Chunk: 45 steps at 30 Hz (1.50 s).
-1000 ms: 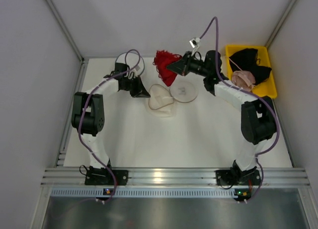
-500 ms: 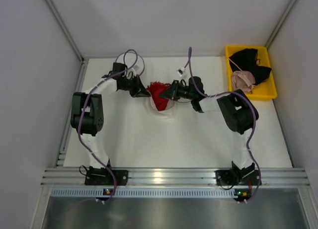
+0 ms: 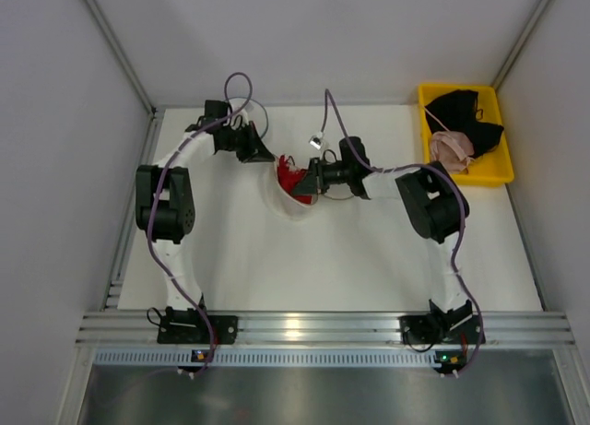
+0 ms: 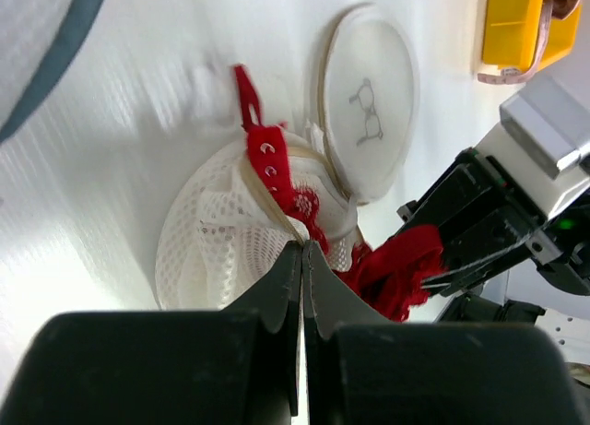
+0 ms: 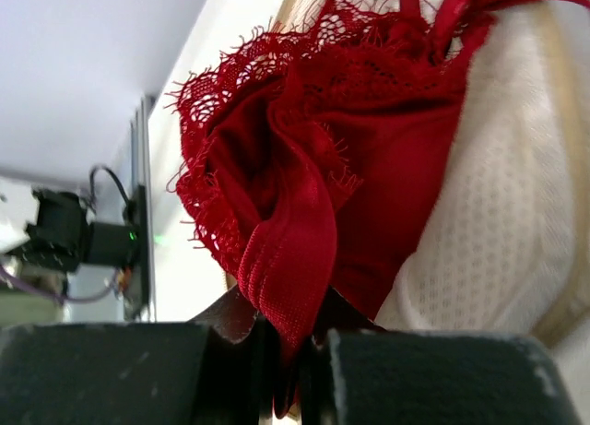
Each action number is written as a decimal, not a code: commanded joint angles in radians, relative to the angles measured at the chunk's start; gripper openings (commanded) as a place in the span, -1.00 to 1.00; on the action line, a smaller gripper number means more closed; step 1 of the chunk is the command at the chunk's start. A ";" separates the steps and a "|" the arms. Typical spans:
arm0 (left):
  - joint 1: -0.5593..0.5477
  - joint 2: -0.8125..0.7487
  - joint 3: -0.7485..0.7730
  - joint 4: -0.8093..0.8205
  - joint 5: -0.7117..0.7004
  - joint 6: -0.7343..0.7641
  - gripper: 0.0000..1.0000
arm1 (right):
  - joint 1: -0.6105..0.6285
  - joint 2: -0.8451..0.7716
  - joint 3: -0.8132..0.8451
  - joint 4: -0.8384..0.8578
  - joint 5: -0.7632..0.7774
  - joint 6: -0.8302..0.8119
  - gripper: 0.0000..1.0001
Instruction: Place the bra in the laundry bag and zip it closed
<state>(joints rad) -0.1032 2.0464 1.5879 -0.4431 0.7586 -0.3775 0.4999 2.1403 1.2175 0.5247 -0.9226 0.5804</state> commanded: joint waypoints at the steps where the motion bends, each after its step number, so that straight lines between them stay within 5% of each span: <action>1: 0.013 0.015 0.081 0.015 0.011 0.038 -1.00 | 0.037 0.039 0.105 -0.276 -0.133 -0.269 -1.00; 6: 0.013 0.005 0.116 0.014 0.108 0.025 -1.00 | 0.068 0.148 0.288 -0.675 -0.148 -0.479 -1.00; 11: 0.010 -0.046 0.096 0.014 0.191 0.012 -1.00 | 0.071 0.202 0.373 -0.755 -0.073 -0.461 -1.00; 20: -0.003 -0.195 -0.071 0.014 0.269 -0.076 -1.00 | 0.009 0.126 0.297 -0.497 0.106 0.055 -1.00; 24: -0.030 -0.259 -0.155 0.014 0.307 -0.087 -1.00 | -0.004 0.086 0.296 -0.521 0.210 0.293 -1.00; 35: -0.105 -0.339 -0.272 0.011 0.366 -0.166 -1.00 | 0.012 0.024 0.356 -0.773 0.502 0.590 -1.00; 40: -0.127 -0.364 -0.327 0.012 0.337 -0.178 -1.00 | 0.029 0.020 0.373 -0.792 0.570 0.549 -1.00; 41: -0.127 -0.350 -0.327 0.011 0.328 -0.182 -1.00 | 0.037 0.017 0.396 -0.793 0.565 0.474 -0.96; 44: -0.125 -0.325 -0.290 0.012 0.300 -0.172 -1.00 | 0.068 -0.028 0.428 -0.790 0.558 0.316 -0.12; 45: -0.124 -0.307 -0.280 0.012 0.295 -0.169 -1.00 | 0.071 -0.043 0.427 -0.787 0.558 0.287 0.01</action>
<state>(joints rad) -0.2207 1.7454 1.2705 -0.4454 1.0241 -0.5350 0.5476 2.1937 1.5875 -0.2630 -0.4374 1.0142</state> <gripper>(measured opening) 0.012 0.458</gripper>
